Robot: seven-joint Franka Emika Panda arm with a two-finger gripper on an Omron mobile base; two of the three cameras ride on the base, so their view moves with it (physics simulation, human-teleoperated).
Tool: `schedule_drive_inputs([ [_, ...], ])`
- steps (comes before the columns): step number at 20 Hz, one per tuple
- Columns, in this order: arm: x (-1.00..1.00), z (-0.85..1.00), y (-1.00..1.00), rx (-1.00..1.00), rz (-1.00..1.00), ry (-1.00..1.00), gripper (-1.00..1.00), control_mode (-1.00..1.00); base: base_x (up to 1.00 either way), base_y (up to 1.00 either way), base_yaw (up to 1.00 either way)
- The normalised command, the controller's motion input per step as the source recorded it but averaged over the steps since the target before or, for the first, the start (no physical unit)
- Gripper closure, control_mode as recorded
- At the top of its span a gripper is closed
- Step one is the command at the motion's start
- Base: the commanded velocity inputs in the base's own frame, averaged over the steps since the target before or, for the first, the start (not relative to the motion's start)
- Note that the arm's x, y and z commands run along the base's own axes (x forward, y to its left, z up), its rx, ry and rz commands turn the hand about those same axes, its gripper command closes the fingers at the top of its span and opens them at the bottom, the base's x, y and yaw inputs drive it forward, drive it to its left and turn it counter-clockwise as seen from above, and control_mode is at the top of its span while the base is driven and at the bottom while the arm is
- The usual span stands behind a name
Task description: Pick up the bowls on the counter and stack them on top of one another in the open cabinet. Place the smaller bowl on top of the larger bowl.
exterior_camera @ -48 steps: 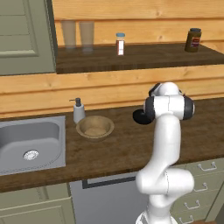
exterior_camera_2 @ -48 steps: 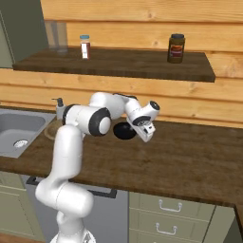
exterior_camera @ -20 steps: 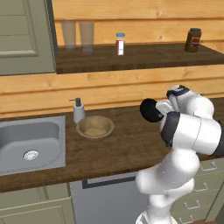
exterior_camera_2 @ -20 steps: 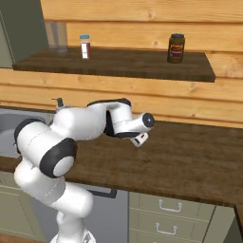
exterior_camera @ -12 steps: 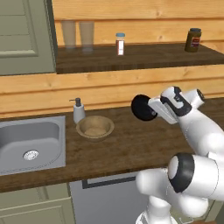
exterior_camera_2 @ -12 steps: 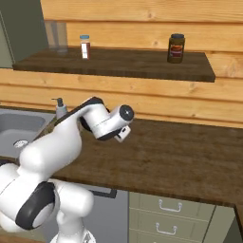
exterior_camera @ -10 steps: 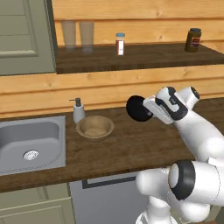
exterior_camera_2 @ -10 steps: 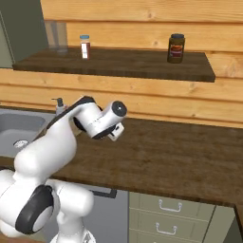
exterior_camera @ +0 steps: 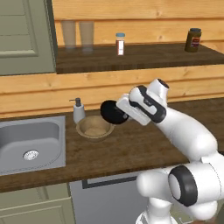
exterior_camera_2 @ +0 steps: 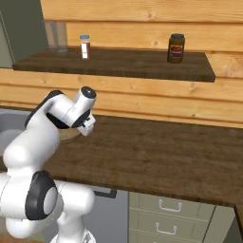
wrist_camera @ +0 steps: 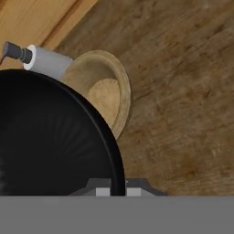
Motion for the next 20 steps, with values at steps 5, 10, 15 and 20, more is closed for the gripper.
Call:
schedule_drive_inputs([
  [5, 0.05, -0.04, 0.29, -0.09, 0.05, 0.05, 1.00, -1.00, 0.00, 0.00, 0.00],
  [10, 0.09, -0.43, 0.15, -0.15, 0.00, 0.03, 1.00, -1.00, 0.00, 0.00, 0.00],
  [15, 0.22, -0.25, 0.16, -0.11, 0.00, 0.00, 1.00, -1.00, 0.00, 0.00, 0.00],
  [20, 0.42, -0.09, 0.30, -0.08, 0.00, 0.00, 1.00, -1.00, 0.00, 0.00, 0.00],
])
